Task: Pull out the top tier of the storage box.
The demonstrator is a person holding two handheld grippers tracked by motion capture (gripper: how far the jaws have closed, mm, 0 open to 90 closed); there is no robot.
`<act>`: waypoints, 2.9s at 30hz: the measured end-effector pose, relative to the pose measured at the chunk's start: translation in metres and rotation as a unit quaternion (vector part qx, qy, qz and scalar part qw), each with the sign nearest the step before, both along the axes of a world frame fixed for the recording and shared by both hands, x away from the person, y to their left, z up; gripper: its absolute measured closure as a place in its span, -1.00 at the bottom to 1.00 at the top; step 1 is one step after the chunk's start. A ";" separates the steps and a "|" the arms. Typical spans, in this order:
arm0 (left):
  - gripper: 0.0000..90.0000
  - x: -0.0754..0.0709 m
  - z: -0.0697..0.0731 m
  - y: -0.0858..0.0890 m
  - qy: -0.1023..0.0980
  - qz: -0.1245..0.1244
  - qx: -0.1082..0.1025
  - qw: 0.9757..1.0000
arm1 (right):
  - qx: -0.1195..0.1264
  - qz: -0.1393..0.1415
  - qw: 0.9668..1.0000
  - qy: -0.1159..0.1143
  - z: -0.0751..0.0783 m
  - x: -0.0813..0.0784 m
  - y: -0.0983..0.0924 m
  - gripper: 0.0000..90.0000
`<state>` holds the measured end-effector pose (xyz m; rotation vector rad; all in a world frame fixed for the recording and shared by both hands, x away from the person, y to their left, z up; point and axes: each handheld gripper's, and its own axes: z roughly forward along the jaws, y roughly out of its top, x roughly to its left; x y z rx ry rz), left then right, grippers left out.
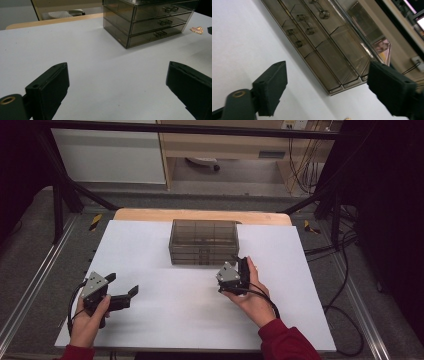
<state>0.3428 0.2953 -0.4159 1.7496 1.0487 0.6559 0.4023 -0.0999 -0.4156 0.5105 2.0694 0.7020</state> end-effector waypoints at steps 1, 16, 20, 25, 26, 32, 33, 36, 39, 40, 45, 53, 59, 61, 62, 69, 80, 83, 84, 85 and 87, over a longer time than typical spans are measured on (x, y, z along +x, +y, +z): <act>-0.89 0.000 0.000 0.000 -0.001 0.000 0.000 1.000 | -0.011 0.000 1.000 -0.006 -0.001 0.000 0.002 -0.51; -0.89 0.000 0.000 0.000 -0.001 -0.001 0.000 1.000 | -0.100 0.013 0.991 -0.090 -0.012 0.007 0.030 0.06; -0.89 0.000 0.000 0.000 -0.001 -0.001 0.000 1.000 | -0.125 0.017 0.986 -0.106 -0.013 0.008 0.036 0.21; -0.89 0.000 0.000 0.000 -0.001 -0.001 0.000 1.000 | -0.138 0.020 0.982 -0.125 -0.012 0.011 0.044 0.37; -0.89 0.000 0.000 0.000 0.000 -0.003 -0.002 1.000 | -0.143 0.021 0.981 -0.126 -0.013 0.012 0.045 0.40; -0.89 0.000 0.000 0.000 0.000 -0.002 0.001 1.000 | -0.163 0.026 0.977 -0.138 -0.016 0.017 0.054 0.51; -0.89 0.000 0.000 0.000 0.000 -0.002 0.000 1.000 | -0.165 0.026 0.976 -0.140 -0.017 0.018 0.055 0.53; -0.88 0.000 0.000 0.001 -0.002 0.000 0.002 1.000 | -0.176 0.030 0.973 -0.149 -0.017 0.020 0.060 0.55; -0.89 0.000 0.001 0.001 -0.002 0.000 0.002 1.000 | -0.186 0.030 0.970 -0.156 -0.017 0.021 0.064 0.55; -0.89 0.000 0.001 0.001 -0.002 0.000 0.002 1.000 | -0.187 0.028 0.969 -0.157 -0.017 0.022 0.065 0.56; -0.89 0.000 0.001 0.001 -0.001 -0.002 0.001 1.000 | -0.193 0.029 0.968 -0.159 -0.018 0.025 0.067 0.59; -0.88 0.000 0.000 0.001 0.000 -0.004 0.001 1.000 | -0.203 0.033 0.965 -0.164 -0.020 0.029 0.067 0.63; -0.89 0.000 0.001 0.000 -0.001 -0.007 0.002 1.000 | -0.208 0.032 0.963 -0.167 -0.020 0.030 0.067 0.68; -0.88 0.000 0.000 0.000 -0.001 -0.006 0.002 1.000 | -0.214 0.033 0.961 -0.170 -0.021 0.029 0.067 0.69; -0.88 0.000 0.000 0.000 -0.001 -0.006 0.001 1.000 | -0.219 0.033 0.960 -0.172 -0.021 0.029 0.068 0.70; -0.88 0.000 0.001 0.000 -0.001 -0.007 0.003 1.000 | -0.237 0.031 0.953 -0.187 -0.023 0.029 0.071 0.73; -0.89 0.000 0.001 0.001 0.000 -0.007 0.002 1.000 | -0.254 0.030 0.946 -0.197 -0.025 0.027 0.074 0.77; -0.89 0.000 0.001 0.001 0.000 -0.006 0.003 1.000 | -0.254 0.034 0.946 -0.197 -0.024 0.025 0.073 0.78; -0.89 0.000 0.001 0.001 -0.001 -0.006 0.003 1.000 | -0.254 0.033 0.947 -0.196 -0.024 0.024 0.073 0.77; -0.89 0.000 0.001 0.001 -0.001 -0.006 0.003 1.000 | -0.254 0.033 0.947 -0.194 -0.024 0.022 0.073 0.78; -0.88 0.000 0.001 0.001 0.000 -0.006 0.004 1.000 | -0.252 0.036 0.947 -0.196 -0.023 0.020 0.072 0.78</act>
